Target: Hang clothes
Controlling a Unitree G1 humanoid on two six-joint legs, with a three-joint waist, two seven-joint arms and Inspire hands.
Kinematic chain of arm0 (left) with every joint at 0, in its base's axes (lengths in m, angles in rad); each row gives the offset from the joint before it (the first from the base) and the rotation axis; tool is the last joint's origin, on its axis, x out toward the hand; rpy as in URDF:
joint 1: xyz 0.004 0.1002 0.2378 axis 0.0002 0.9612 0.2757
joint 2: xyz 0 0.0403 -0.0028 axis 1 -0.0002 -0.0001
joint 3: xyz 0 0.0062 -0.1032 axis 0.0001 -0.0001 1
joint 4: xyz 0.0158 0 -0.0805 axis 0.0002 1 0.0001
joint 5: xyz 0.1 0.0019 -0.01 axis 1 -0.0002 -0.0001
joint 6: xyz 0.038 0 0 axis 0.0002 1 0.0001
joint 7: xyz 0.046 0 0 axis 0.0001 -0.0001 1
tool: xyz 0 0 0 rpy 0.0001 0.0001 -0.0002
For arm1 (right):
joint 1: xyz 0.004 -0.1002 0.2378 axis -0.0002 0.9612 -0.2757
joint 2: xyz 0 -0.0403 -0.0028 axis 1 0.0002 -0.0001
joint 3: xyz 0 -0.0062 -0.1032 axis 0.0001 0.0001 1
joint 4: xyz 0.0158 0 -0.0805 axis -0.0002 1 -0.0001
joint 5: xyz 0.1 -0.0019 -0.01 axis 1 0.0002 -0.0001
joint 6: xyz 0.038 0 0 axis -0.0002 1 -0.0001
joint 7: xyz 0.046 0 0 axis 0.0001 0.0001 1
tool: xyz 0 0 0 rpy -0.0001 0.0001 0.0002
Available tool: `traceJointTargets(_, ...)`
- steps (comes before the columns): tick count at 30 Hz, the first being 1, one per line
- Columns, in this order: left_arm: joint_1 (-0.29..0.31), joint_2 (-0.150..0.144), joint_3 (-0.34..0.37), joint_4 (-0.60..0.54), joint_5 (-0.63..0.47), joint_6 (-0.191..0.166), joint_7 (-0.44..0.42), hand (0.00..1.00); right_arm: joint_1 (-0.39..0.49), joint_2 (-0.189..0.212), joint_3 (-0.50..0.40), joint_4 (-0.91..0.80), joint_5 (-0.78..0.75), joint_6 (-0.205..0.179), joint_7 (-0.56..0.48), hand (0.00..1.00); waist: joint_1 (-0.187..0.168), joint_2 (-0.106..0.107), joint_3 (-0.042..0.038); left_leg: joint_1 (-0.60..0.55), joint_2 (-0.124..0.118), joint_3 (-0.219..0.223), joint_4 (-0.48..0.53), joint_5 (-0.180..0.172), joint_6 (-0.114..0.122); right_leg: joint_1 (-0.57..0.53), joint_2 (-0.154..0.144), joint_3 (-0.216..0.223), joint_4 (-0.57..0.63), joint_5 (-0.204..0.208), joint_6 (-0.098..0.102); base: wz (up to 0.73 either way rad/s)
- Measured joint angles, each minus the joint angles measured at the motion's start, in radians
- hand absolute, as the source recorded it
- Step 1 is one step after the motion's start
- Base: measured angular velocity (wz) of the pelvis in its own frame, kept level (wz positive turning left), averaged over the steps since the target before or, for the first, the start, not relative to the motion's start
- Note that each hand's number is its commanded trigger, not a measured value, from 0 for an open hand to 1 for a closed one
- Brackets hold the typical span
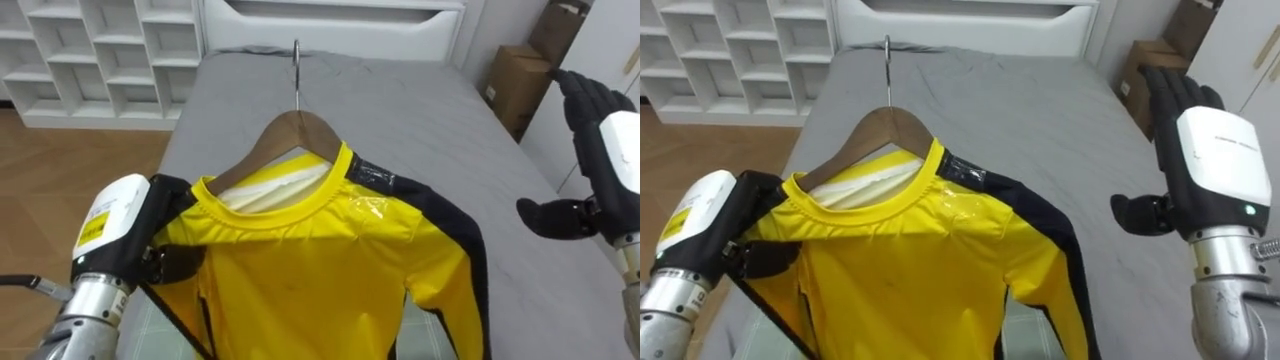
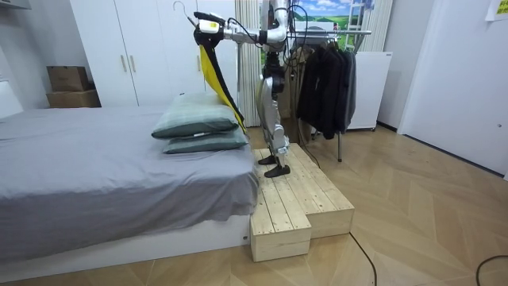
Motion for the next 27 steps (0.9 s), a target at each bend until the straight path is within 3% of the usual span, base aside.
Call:
traceJointTargets(15,0.000,-0.004,-0.041,0.000,0.003,-0.014,0.064,1.00,-0.010,0.000,0.094,-0.009,0.029,-0.005,0.021,0.00,0.021,0.010,0.0003,-0.003,-0.001,-0.023,-0.001,0.000,0.000,0.004,-0.001,-0.025,0.000,0.000,0.000,0.04)
traceJointTargets(23,0.001,-0.004,-0.050,-0.001,0.058,-0.013,0.064,1.00,-0.009,0.002,0.121,-0.008,0.174,0.002,0.030,0.00,0.040,0.011,-0.0001,0.004,-0.003,-0.029,0.005,0.000,0.000,0.017,-0.004,-0.027,-0.003,0.000,0.000,0.02)
traceJointTargets(27,0.001,-0.006,-0.050,-0.001,0.059,0.001,0.062,1.00,-0.007,0.021,0.133,-0.004,0.223,0.008,0.068,0.00,0.042,0.011,0.0000,0.003,-0.004,-0.031,0.011,0.000,0.000,0.027,-0.006,-0.028,-0.018,0.000,0.000,0.01)
